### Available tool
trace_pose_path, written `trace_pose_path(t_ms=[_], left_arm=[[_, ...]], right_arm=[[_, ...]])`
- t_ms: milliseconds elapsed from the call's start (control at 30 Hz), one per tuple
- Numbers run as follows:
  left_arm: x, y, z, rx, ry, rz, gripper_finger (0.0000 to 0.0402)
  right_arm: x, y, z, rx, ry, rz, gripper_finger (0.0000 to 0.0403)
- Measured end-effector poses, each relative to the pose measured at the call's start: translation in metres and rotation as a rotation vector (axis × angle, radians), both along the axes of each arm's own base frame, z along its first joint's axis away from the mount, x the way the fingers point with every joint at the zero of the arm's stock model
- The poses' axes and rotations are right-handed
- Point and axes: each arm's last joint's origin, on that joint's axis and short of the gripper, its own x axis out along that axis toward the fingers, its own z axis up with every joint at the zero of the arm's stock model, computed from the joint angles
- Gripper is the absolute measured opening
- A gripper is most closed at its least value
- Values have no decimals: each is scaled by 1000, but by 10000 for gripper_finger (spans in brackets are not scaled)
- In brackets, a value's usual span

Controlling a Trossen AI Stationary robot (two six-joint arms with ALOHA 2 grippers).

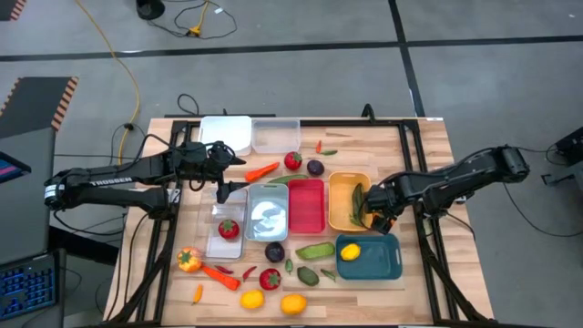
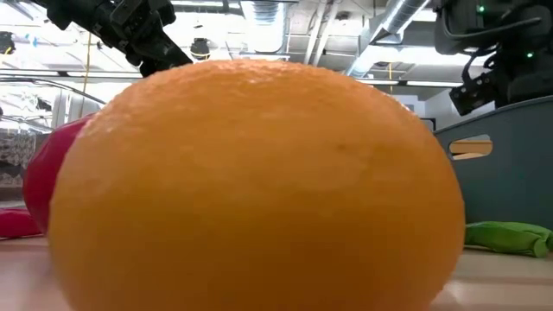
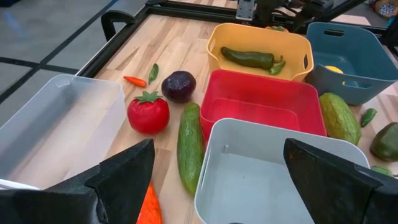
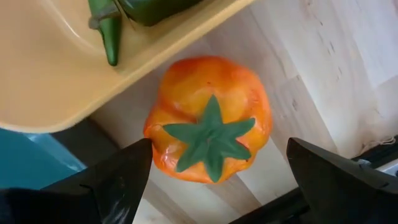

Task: Sort produce into baskets
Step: Put the orange tomato into the bottom transparent bin

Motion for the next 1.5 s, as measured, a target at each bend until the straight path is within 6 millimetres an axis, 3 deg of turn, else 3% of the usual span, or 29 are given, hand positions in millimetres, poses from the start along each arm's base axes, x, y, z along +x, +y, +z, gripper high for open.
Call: trace_pose_path(t_ms=[167, 600, 967, 1500], left_arm=[[0, 0, 0, 0, 0, 0, 345], [0, 0, 0, 0, 0, 0, 345], [0, 0, 0, 0, 1, 0, 345], [-1, 0, -1, -4, 16, 0, 345]], right_arm=[[-1, 0, -10, 3, -22, 0, 400], [0, -1, -13, -18, -31, -2, 397], [-4, -1, -22, -18, -33, -45, 344], [2, -1, 4, -29, -14, -46, 335]])
